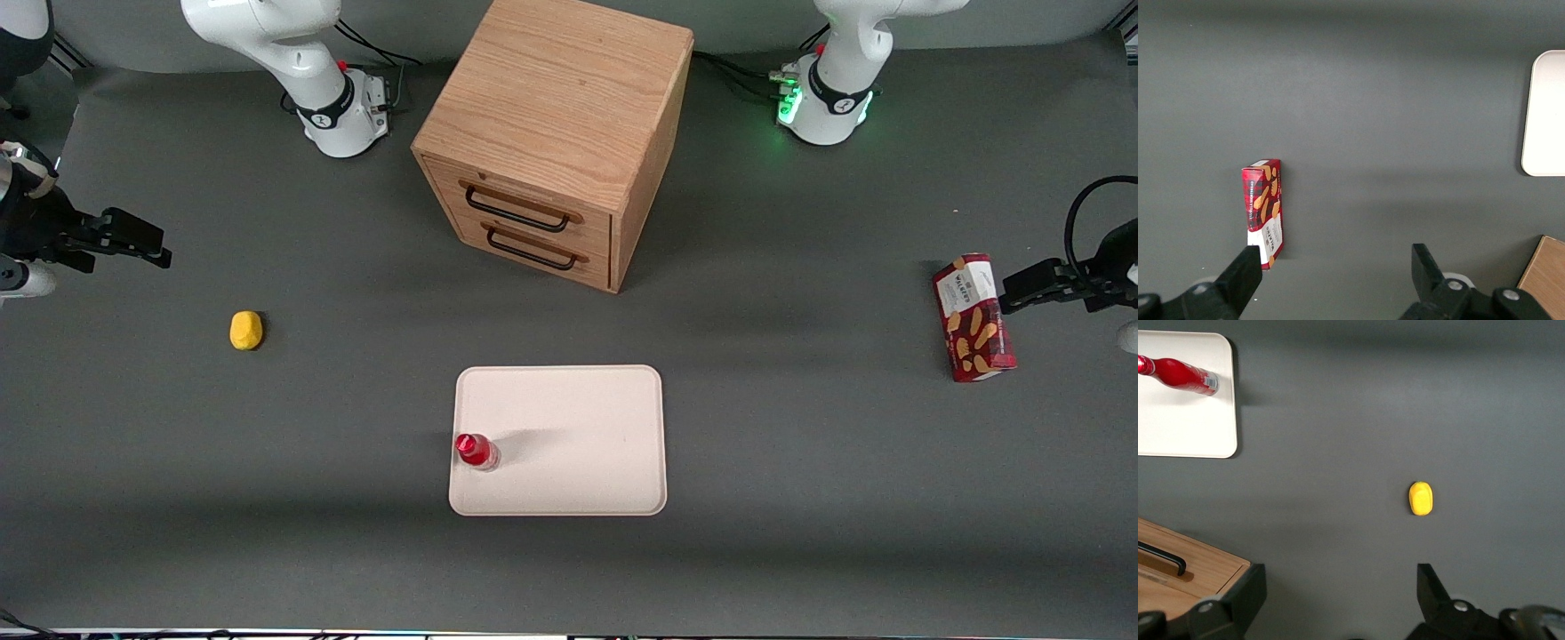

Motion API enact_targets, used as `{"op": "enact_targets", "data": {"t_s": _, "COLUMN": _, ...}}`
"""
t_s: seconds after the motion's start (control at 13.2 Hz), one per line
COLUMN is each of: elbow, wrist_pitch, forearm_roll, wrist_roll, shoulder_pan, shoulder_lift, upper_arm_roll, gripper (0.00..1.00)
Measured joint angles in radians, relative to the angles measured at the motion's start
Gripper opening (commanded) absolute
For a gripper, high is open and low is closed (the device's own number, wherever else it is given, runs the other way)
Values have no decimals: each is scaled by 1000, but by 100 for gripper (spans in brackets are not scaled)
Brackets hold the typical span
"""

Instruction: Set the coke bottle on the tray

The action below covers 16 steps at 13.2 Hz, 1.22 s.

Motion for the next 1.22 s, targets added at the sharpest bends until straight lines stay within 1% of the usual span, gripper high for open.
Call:
{"op": "enact_targets", "data": {"t_s": 0.3, "elbow": -19, "wrist_pitch": 37, "forearm_roll": 0, "wrist_roll": -59, "shoulder_pan": -43, "shoulder_lift": -6, "upper_arm_roll": 1, "gripper": 100}}
{"op": "enact_targets", "data": {"t_s": 0.53, "elbow": -29, "wrist_pitch": 66, "forearm_roll": 0, "wrist_roll": -53, "shoulder_pan": -39, "shoulder_lift": -6, "upper_arm_roll": 7, "gripper": 100}}
{"op": "enact_targets", "data": {"t_s": 1.22, "elbow": -28, "wrist_pitch": 84, "forearm_roll": 0, "wrist_roll": -30, "shoulder_pan": -35, "shoulder_lift": -10, "upper_arm_roll": 9, "gripper": 100}}
